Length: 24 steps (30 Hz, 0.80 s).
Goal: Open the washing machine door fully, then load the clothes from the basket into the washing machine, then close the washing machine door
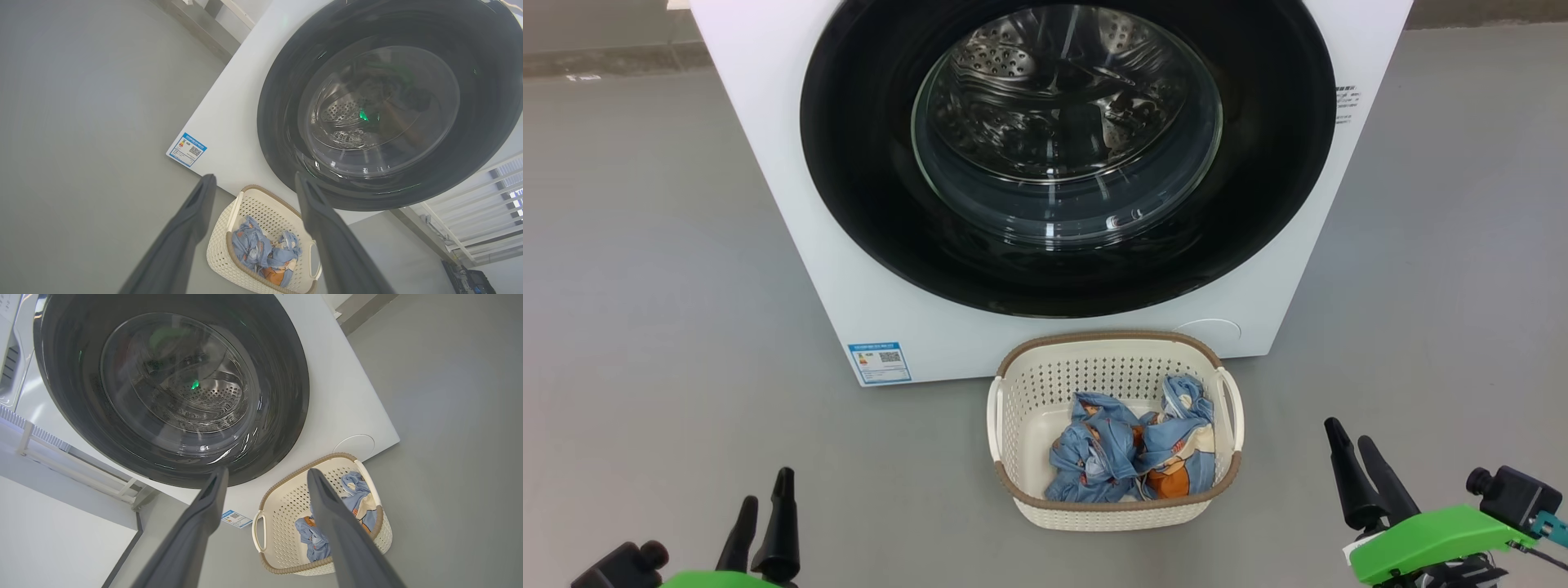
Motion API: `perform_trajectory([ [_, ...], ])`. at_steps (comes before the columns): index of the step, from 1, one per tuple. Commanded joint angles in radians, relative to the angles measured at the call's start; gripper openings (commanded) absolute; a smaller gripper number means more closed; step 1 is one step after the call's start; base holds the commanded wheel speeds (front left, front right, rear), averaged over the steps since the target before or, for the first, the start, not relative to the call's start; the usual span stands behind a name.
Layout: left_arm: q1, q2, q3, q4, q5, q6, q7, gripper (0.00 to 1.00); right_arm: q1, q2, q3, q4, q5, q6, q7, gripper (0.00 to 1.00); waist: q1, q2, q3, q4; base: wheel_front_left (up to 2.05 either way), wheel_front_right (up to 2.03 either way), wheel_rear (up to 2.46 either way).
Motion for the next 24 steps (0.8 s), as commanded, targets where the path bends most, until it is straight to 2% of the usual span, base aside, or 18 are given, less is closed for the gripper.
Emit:
perform_trajectory([
  [1, -0.044, 0.019, 0.017, -0.032, 0.056, -0.002, -0.017, 1.00, -0.047, -0.017, 0.017, -0.022, -0.049, 0.001, -0.016, 1.00, -0.0001, 0.0000, 0.001, 0.000, 0.00, 0.00, 0.00],
  [24, -0.058, 0.021, 0.023, -0.063, 0.348, -0.003, -0.082, 1.00, -0.073, -0.036, 0.045, -0.031, -0.322, 0.001, -0.081, 1.00, -0.0001, 0.0000, 0.016, -0.003, 0.00, 0.00, 0.00],
])
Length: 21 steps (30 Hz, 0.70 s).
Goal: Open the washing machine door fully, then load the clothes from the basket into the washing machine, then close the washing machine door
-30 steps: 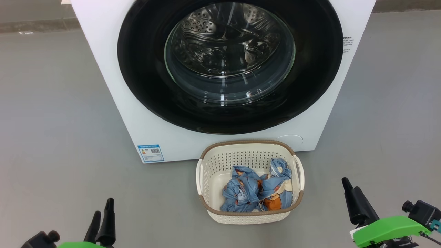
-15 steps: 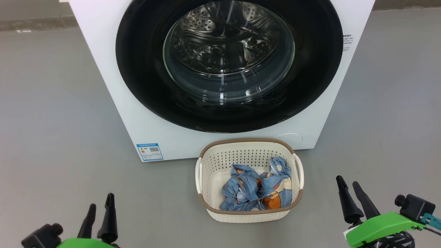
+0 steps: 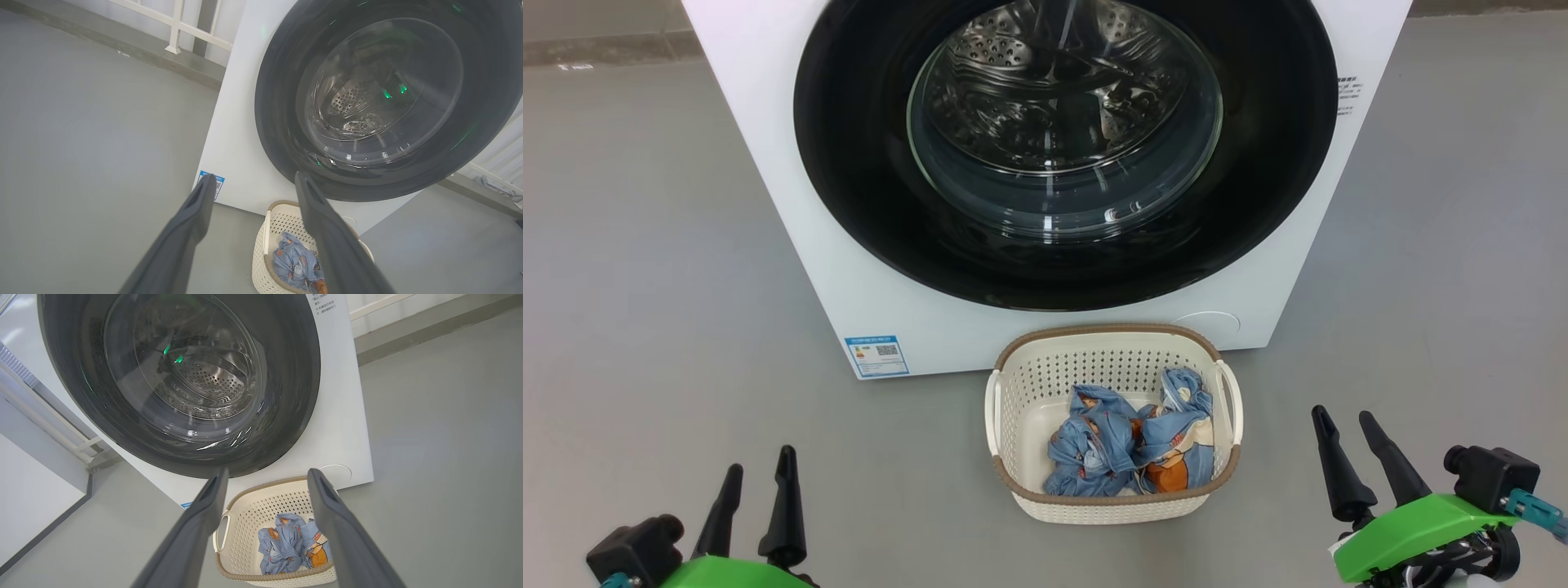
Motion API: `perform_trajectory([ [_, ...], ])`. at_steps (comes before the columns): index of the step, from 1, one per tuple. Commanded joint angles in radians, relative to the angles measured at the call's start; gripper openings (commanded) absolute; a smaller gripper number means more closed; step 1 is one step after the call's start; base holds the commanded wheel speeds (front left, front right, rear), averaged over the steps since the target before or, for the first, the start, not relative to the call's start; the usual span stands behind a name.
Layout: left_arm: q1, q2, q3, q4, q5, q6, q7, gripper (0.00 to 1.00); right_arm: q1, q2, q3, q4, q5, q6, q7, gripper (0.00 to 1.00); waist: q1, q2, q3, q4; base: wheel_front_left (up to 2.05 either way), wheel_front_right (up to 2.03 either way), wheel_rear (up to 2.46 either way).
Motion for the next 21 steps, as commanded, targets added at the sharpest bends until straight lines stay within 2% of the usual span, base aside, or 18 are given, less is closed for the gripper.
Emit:
perform_trajectory([
  [1, -0.046, 0.020, 0.023, -0.034, 0.042, -0.002, -0.015, 1.00, -0.045, -0.014, 0.022, -0.027, -0.044, 0.001, -0.014, 1.00, 0.0000, -0.0001, 0.001, 0.000, 0.00, 0.00, 0.00],
  [21, -0.060, 0.027, 0.029, -0.017, 0.273, -0.003, -0.074, 1.00, -0.063, -0.027, 0.028, -0.028, -0.279, 0.001, -0.073, 1.00, 0.0000, -0.0001, 0.012, -0.004, 0.00, 0.00, 0.00],
])
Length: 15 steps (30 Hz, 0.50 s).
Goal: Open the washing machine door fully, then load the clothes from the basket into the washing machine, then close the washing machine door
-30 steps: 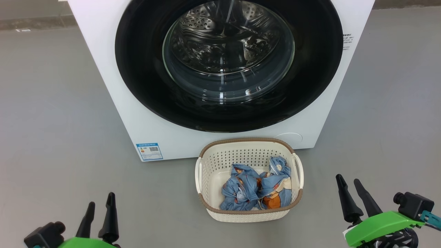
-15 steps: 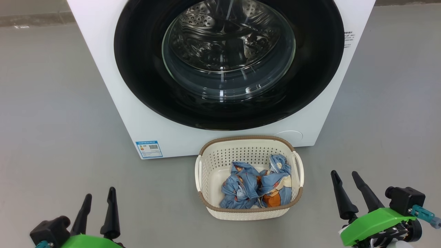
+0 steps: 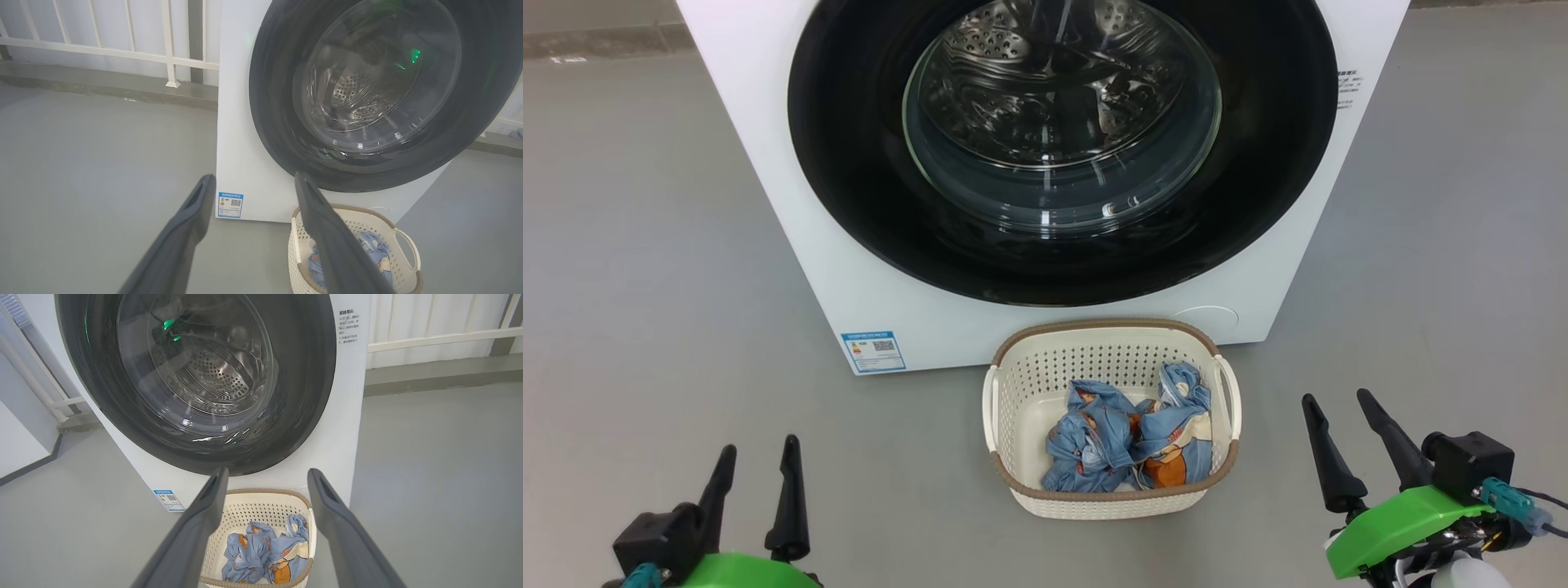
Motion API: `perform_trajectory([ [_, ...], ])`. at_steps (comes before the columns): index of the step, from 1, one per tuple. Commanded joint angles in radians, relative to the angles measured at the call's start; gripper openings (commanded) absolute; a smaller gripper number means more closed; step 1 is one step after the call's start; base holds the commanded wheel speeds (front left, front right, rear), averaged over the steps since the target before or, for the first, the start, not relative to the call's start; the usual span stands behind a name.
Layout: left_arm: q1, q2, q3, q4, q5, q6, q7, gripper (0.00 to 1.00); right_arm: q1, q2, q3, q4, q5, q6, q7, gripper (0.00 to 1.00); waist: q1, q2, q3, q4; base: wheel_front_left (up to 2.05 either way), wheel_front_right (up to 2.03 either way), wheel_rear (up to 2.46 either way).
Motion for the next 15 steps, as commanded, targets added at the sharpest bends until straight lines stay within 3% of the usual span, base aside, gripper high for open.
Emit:
perform_trajectory([
  [1, -0.044, 0.021, 0.030, -0.021, 0.041, -0.002, -0.017, 1.00, -0.036, -0.015, 0.016, -0.028, -0.047, 0.001, -0.019, 1.00, 0.0000, -0.0001, 0.002, -0.001, 0.00, 0.00, 0.00],
  [15, -0.059, 0.020, 0.054, 0.014, 0.191, -0.003, -0.058, 1.00, -0.024, 0.005, -0.055, -0.046, -0.227, 0.002, -0.060, 1.00, 0.0000, -0.0001, 0.003, -0.009, 0.00, 0.00, 0.00],
])
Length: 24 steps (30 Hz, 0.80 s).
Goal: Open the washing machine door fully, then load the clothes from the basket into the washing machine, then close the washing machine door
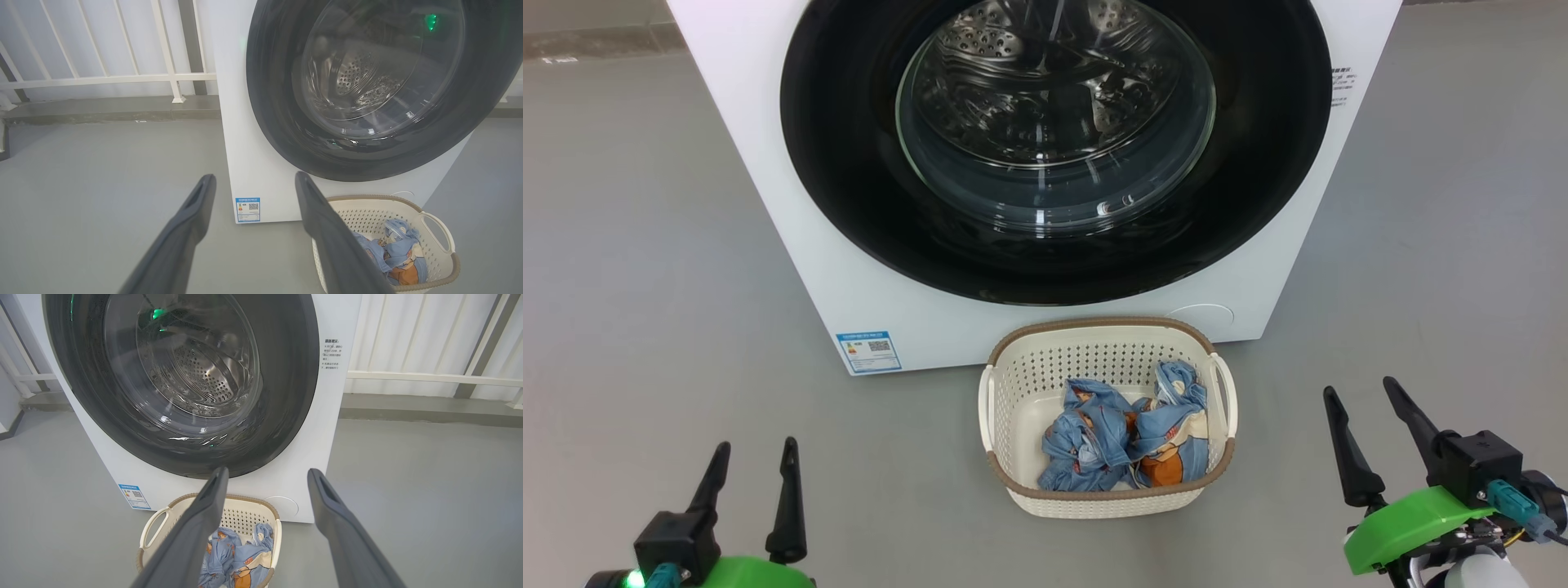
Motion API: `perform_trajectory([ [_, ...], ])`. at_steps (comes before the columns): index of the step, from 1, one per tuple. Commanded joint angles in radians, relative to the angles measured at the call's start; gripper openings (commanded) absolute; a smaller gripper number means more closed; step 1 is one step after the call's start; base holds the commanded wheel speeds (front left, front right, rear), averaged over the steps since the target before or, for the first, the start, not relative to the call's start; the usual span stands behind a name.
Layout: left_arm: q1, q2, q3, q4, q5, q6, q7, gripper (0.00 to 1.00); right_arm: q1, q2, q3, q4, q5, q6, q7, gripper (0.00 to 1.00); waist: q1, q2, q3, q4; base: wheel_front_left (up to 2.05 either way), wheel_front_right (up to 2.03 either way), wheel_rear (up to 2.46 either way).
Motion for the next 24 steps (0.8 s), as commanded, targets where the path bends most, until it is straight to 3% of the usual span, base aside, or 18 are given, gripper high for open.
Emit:
perform_trajectory([
  [1, -0.046, 0.020, 0.034, -0.018, 0.024, -0.002, -0.014, 1.00, -0.023, -0.003, 0.015, -0.028, -0.026, 0.001, -0.014, 1.00, 0.0000, -0.0001, 0.000, 0.000, 0.00, 0.00, 0.00],
  [8, -0.050, 0.018, 0.041, 0.004, 0.027, -0.002, -0.014, 1.00, -0.008, 0.025, -0.036, -0.025, -0.053, 0.001, -0.014, 1.00, 0.0000, -0.0001, -0.002, -0.001, 0.00, 0.00, 0.00],
  [24, -0.054, 0.019, 0.037, 0.022, 0.077, 0.012, -0.014, 1.00, 0.002, 0.043, -0.030, -0.035, -0.044, 0.001, -0.014, 1.00, 0.0000, -0.0001, -0.005, -0.005, 0.13, 0.13, -0.25],
])
